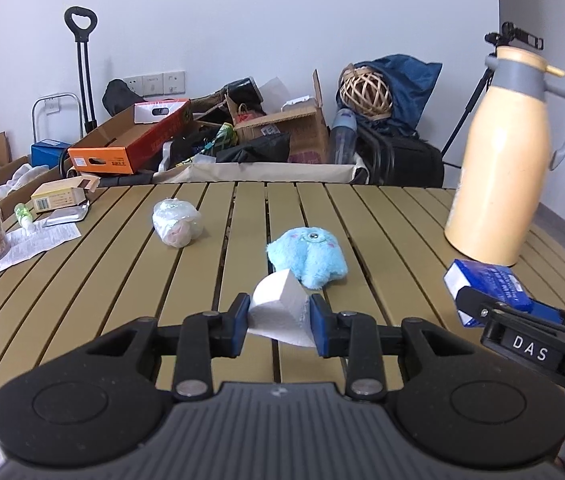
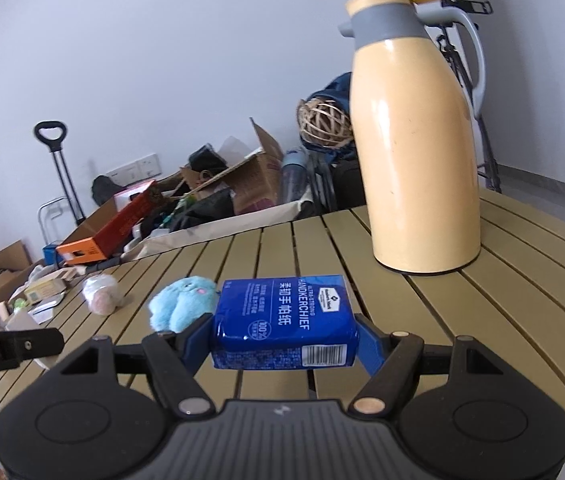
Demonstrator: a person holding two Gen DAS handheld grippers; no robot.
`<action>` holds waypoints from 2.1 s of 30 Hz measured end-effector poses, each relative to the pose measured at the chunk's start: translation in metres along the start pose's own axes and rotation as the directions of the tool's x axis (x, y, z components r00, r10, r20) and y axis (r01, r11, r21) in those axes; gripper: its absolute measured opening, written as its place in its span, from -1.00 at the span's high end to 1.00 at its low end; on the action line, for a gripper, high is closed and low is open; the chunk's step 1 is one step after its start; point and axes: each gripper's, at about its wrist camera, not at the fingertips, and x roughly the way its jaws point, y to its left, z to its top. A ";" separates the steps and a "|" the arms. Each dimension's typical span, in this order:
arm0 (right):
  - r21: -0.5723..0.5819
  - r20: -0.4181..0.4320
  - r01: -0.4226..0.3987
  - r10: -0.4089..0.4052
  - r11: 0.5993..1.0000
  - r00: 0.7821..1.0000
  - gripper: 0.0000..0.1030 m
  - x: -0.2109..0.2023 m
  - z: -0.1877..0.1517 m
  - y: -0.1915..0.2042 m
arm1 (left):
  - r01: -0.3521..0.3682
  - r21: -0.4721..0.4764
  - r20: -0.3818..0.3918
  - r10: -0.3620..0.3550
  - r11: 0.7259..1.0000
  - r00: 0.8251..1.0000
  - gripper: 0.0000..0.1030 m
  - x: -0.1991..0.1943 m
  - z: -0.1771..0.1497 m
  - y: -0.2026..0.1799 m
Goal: Collect trash
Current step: 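Carry the tissue pack and white wedge with both tools toward the black bin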
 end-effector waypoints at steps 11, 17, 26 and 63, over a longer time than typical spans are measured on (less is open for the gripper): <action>-0.059 0.037 -0.048 0.051 0.997 0.998 -0.40 -0.050 -0.006 0.015 | 0.024 0.001 0.025 -0.024 1.000 0.999 0.37 -0.057 -0.026 0.010; -0.087 0.050 -0.072 0.077 0.994 0.996 -0.40 -0.074 -0.016 0.026 | 0.024 0.008 0.034 -0.024 1.000 0.999 0.37 -0.079 -0.041 0.018; -0.161 0.033 -0.107 0.113 0.981 0.993 -0.39 -0.110 -0.049 0.046 | 0.017 0.009 0.020 -0.017 1.000 1.000 0.37 -0.105 -0.070 0.028; -0.292 -0.356 -0.098 -0.013 0.951 0.935 -0.39 -0.145 -0.191 0.070 | -0.028 -0.009 -0.235 0.025 1.000 0.972 0.37 -0.100 -0.208 0.065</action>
